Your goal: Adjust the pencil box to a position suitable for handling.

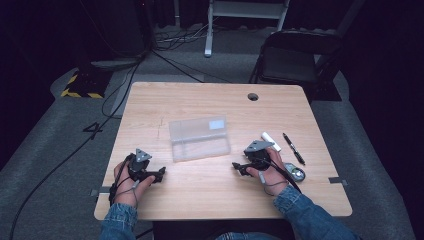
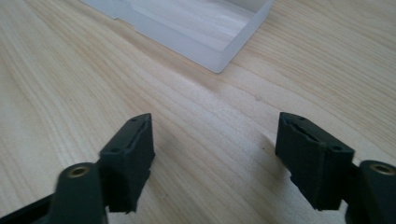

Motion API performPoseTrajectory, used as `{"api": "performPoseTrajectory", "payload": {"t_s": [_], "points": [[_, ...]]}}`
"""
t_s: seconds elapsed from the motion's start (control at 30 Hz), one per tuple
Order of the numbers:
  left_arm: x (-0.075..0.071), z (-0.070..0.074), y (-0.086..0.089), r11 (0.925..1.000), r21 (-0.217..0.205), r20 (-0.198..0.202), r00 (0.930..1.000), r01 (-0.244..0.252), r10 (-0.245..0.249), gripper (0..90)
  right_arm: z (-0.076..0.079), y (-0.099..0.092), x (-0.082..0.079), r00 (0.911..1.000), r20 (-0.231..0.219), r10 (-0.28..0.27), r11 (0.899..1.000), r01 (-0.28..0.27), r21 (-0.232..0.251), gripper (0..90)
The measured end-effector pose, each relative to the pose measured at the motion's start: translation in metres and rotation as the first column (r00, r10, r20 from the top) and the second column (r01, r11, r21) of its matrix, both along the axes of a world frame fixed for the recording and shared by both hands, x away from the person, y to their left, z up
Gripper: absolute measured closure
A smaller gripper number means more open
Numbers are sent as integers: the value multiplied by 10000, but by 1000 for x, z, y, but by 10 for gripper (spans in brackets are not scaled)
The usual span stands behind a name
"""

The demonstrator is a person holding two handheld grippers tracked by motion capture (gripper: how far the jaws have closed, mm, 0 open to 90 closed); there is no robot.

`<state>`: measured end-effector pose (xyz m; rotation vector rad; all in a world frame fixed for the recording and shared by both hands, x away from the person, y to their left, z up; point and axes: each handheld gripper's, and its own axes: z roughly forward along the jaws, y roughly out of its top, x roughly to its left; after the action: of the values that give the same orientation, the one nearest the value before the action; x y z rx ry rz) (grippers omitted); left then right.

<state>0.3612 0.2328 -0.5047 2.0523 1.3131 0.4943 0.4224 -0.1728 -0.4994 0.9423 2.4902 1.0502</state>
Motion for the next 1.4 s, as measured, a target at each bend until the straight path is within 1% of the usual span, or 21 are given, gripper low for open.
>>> {"api": "performPoseTrajectory", "payload": {"t_s": [0.1,0.23,0.27,0.3,0.37,0.4,0.47,0.53,0.6,0.7,0.77,0.8,0.93,1.07,1.27,1.3,1.4], "points": [[-1,0,1,10000,-13,39,10000,23,-23,160,3,-1,1,10000,-66,1,10000,-1,-27,315],[-5,0,3,9999,-7,70,9999,126,-126,177,14,-3,5,10000,-25,-18,9998,18,195,340],[-7,0,5,9999,-16,60,9998,163,-163,177,19,-2,7,10000,-38,-10,9995,12,319,345],[-7,0,5,9999,-16,60,9998,163,-163,177,19,-2,7,10000,-38,-10,9995,12,319,345],[-9,0,7,9998,-40,37,9998,177,-177,177,24,-2,10,9998,-200,5,9992,3,410,355],[-10,0,7,9999,-28,47,9999,148,-148,174,27,0,13,9998,-208,8,9991,1,434,357],[-11,0,8,9999,-29,40,9999,100,-100,166,33,3,18,9999,-165,33,9988,-25,494,357],[-11,0,8,10000,-46,12,10000,64,-64,163,35,5,20,9999,-141,42,9986,-34,532,355],[-11,0,8,10000,-8,29,10000,53,-53,152,42,8,24,10000,24,70,9985,-72,545,347],[-11,0,7,10000,-24,6,10000,47,-47,149,44,9,27,9999,87,50,9983,-55,577,348],[-11,-1,7,10000,-20,5,10000,54,-54,146,44,10,31,10000,58,0,9972,-4,753,355],[-11,-1,7,10000,-20,3,10000,51,-51,145,43,11,33,10000,21,-14,9972,12,752,357],[-10,-1,7,9999,-1,1,9999,138,-138,138,42,16,42,9999,-111,22,9976,-14,691,373],[-9,0,7,9999,92,-17,9999,134,-133,121,42,25,51,9999,-93,72,9994,-69,330,386],[-8,0,7,9999,67,-21,9999,138,-138,118,35,39,64,9994,-336,104,9998,-110,-191,424],[-8,0,7,9999,75,-21,9999,146,-146,118,34,41,65,9994,-351,38,9997,-46,-245,429],[-8,0,7,9999,71,-22,9999,145,-144,118,30,44,68,9989,-464,56,9990,-77,-436,452]]}}
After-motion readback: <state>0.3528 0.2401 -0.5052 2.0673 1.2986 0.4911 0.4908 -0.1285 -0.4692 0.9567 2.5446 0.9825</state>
